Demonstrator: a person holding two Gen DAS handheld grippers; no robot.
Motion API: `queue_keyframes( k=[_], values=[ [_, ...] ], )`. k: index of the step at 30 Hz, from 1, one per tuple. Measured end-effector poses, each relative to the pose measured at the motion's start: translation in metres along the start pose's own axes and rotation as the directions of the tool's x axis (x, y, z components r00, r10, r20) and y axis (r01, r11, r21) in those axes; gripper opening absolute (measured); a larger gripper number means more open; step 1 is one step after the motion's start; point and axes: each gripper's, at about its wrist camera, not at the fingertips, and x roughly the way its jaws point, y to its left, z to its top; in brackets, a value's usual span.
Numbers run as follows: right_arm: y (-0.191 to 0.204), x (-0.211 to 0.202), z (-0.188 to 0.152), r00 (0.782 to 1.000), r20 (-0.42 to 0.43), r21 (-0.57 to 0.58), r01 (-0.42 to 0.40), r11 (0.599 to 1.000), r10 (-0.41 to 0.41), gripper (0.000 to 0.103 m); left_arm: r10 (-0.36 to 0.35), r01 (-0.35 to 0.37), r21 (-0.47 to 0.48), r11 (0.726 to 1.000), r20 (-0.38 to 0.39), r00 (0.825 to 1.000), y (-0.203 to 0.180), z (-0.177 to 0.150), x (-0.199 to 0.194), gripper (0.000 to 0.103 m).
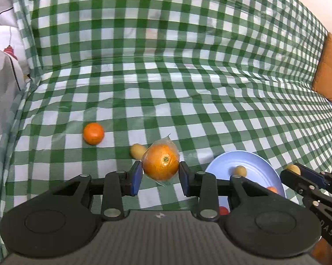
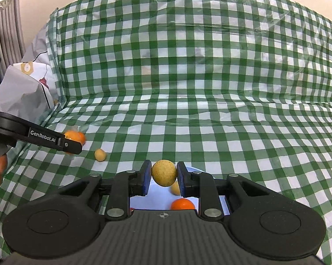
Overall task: Organize fruits
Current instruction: 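Carry the wrapped orange and yellow fruit in both grippers over the plate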
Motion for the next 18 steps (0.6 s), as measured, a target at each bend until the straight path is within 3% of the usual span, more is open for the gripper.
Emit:
queue_keyframes(
  k=[8,18],
  values=[
    [-0.009,0.003,-0.002,0.998,-0.029,0.025,0.057,0.998,-0.056,0.026,-0.039,0.039,0.028,0.999,-0.006,0.999,-0.017,-0.002,0.005,0.039],
    [-0.015,0.018,-0.015,0.983,-0.149,0.014,0.108,0.994,-0.105,0.026,-0.127,0.131,0.108,0.985,-0.043,0.991,-0.058,-0.012,0.016,0.039]
  ],
)
